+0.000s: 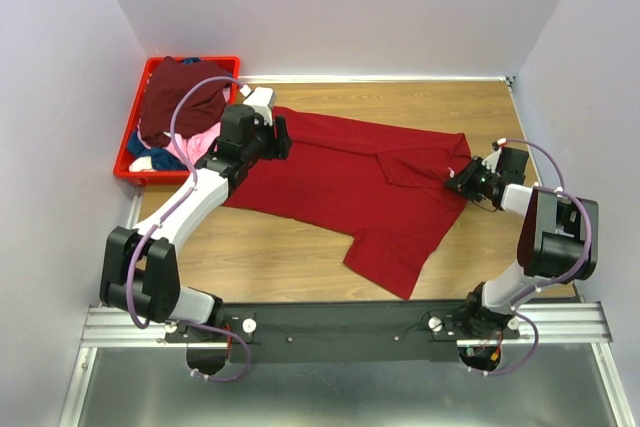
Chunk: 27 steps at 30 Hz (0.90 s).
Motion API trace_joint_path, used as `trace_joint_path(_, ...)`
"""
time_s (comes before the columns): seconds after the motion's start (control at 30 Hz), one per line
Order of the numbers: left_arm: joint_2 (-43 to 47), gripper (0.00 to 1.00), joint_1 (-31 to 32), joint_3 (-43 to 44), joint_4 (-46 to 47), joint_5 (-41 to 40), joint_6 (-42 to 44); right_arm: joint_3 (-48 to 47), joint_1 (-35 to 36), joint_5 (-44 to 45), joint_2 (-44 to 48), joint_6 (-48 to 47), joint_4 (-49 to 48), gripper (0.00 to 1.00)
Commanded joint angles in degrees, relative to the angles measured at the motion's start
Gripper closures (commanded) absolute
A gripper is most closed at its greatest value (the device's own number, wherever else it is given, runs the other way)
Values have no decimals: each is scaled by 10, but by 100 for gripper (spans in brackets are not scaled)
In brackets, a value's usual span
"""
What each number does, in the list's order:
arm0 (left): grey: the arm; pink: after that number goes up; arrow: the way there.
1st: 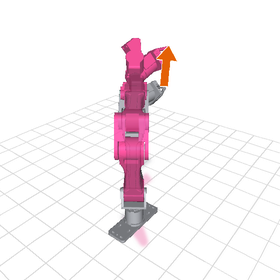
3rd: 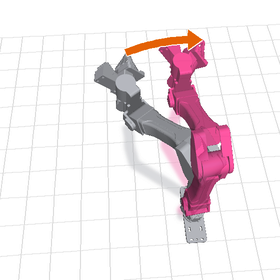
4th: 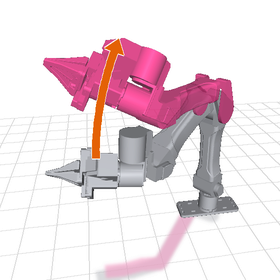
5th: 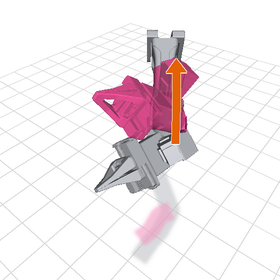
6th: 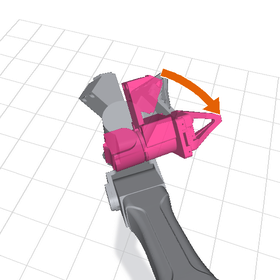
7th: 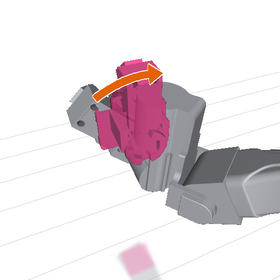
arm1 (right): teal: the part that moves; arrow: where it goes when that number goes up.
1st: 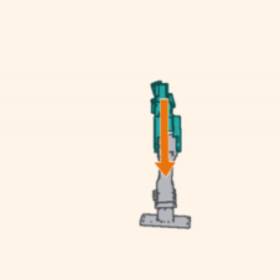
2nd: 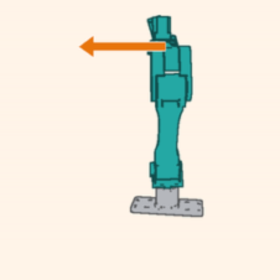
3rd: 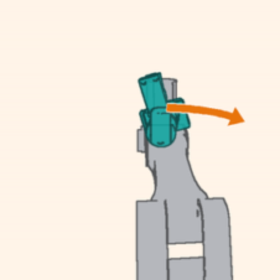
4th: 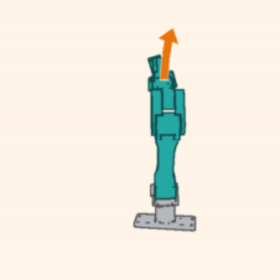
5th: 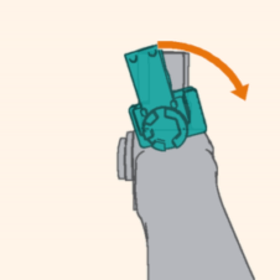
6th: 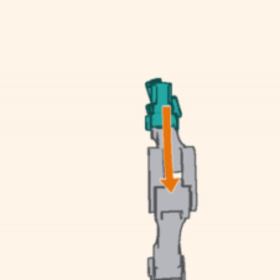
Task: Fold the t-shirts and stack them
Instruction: Fold the tshirt
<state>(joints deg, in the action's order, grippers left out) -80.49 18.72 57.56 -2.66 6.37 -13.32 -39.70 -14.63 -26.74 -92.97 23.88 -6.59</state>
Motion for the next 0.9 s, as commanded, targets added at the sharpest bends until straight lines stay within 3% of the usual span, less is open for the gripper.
trace_joint_path(0.0, 2, 33, -1, -4, 5, -13, 6, -9, 0, -15, -7, -13, -18, 74)
trace_joint_path(0.2, 3, 33, 0, -3, 6, -13, 6, 1, 1, -25, 11, -2, -17, 99)
trace_joint_path(0.87, -5, 33, 1, 4, -6, -13, 6, 68, 10, 1, 121, 67, 96, 99)
